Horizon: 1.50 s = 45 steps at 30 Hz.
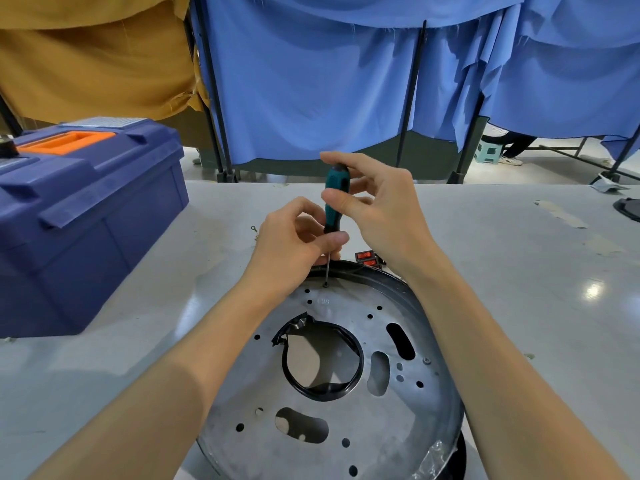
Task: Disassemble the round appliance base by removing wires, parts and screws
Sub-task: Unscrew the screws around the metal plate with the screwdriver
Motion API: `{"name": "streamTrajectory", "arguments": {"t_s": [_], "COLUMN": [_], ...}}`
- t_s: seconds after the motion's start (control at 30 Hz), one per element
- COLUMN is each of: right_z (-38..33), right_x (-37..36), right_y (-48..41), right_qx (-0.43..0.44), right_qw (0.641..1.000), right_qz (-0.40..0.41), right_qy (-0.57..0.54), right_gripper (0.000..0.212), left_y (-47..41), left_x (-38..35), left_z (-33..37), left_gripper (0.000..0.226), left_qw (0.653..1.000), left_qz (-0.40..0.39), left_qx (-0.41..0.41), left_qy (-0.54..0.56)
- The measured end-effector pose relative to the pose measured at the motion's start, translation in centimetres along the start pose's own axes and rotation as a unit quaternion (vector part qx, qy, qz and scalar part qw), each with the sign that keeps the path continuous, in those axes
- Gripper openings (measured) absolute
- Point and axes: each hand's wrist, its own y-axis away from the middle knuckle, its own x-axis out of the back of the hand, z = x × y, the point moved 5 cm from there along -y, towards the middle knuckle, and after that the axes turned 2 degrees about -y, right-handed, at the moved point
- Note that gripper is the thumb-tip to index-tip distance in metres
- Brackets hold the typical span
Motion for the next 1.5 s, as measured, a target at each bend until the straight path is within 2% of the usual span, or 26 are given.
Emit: {"name": "streamTrajectory", "arguments": {"t_s": [0.1, 0.17, 0.23, 0.33, 0.43, 0.6, 0.7, 0.87, 1.03, 1.1, 1.23, 1.37, 1.5], "right_z": [0.02, 0.05, -0.05, 0.02, 0.02, -0.07, -0.16, -0.24, 0.16, 0.27, 0.05, 0.04, 0.01], "right_x": [0.18, 0.05, -0.08, -0.15, -0.21, -0.25, -0.53, -0.45, -0.52, -0.67, -0.59, -0.04, -0.27], "right_y": [-0.09, -0.05, -0.01, 0.00, -0.11, -0.10, 0.05, -0.08, -0.25, -0.23, -0.10, -0.20, -0.15], "right_qx": [-0.008, -0.008, 0.000, 0.003, -0.001, 0.003, 0.011, 0.026, 0.019, 0.020, 0.042, 0.037, 0.026], "right_qw": [0.999, 0.998, 0.999, 1.000, 1.000, 0.999, 1.000, 0.999, 0.999, 0.999, 0.998, 0.998, 0.999], "right_qz": [0.000, -0.001, 0.002, 0.002, -0.001, -0.014, -0.020, -0.013, -0.028, -0.030, -0.016, 0.003, -0.035], "right_qy": [-0.042, -0.058, -0.034, -0.009, -0.022, -0.048, -0.003, 0.026, 0.037, 0.025, 0.052, 0.057, 0.019], "right_gripper": [0.035, 0.031, 0.028, 0.039, 0.045, 0.031, 0.029, 0.044, 0.029, 0.028, 0.040, 0.034, 0.033], "left_y": [0.02, -0.01, 0.00, 0.11, 0.11, 0.00, 0.15, 0.39, 0.54, 0.49, 0.43, 0.47, 0.44], "left_x": [-0.25, -0.35, -0.41, -0.29, -0.01, 0.04, -0.05, -0.34, -0.77, -0.80, -0.69, -0.87, -0.77], "left_z": [0.03, 0.00, -0.04, -0.07, -0.25, -0.28, -0.11, 0.02, 0.40, 0.44, 0.55, 0.40, 0.19], "left_gripper": [0.010, 0.015, 0.016, 0.005, 0.029, 0.020, 0.027, 0.037, 0.040, 0.041, 0.041, 0.042, 0.042], "left_qw": [1.000, 0.999, 0.999, 0.999, 1.000, 0.999, 0.994, 0.964, 0.898, 0.893, 0.898, 0.897, 0.899], "left_qz": [-0.026, -0.040, -0.047, -0.034, -0.005, -0.025, -0.048, -0.081, -0.129, -0.141, -0.143, -0.143, -0.142], "left_qx": [0.004, 0.006, 0.015, 0.020, 0.029, 0.030, 0.008, 0.015, 0.039, 0.054, 0.066, 0.059, 0.056], "left_qy": [0.000, 0.008, 0.008, -0.001, -0.006, -0.010, -0.098, -0.254, -0.419, -0.425, -0.411, -0.414, -0.410]}}
